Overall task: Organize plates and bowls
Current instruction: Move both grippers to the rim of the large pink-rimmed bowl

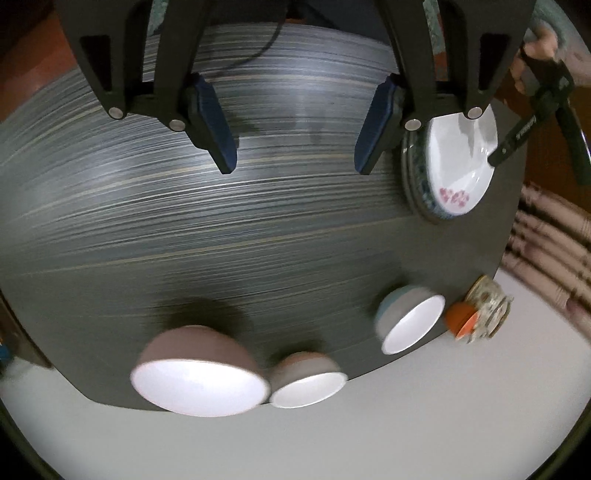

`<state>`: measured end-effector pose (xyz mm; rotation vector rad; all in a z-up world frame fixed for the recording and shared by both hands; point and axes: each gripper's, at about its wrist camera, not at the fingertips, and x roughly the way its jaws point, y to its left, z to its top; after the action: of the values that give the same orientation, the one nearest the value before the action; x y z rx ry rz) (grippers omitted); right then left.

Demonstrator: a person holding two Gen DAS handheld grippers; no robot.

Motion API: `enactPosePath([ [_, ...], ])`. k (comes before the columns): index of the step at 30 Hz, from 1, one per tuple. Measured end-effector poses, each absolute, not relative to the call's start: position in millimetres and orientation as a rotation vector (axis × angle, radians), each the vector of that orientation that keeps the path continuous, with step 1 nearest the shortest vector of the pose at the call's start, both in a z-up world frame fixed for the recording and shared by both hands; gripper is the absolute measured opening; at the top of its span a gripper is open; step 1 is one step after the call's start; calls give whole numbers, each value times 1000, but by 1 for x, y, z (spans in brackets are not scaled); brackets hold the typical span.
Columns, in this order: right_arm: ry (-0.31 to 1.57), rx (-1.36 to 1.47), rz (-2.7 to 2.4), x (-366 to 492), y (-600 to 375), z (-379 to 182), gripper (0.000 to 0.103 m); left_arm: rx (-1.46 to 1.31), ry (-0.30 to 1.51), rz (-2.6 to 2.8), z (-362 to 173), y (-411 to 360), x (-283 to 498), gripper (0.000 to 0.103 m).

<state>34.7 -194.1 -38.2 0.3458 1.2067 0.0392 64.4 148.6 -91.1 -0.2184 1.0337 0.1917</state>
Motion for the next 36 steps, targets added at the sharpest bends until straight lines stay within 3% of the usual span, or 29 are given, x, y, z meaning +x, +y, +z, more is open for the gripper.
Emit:
enactPosePath([
  [14, 1207, 454, -91, 46, -288, -49, 64, -251, 1152, 159, -69, 118, 77, 61],
  [26, 1136, 498, -78, 95, -344, -21, 64, -172, 1142, -13, -22, -2, 136, 61],
  [36, 1131, 499, -88, 127, -371, -22, 64, -177, 1153, -112, -14, -80, 195, 61],
])
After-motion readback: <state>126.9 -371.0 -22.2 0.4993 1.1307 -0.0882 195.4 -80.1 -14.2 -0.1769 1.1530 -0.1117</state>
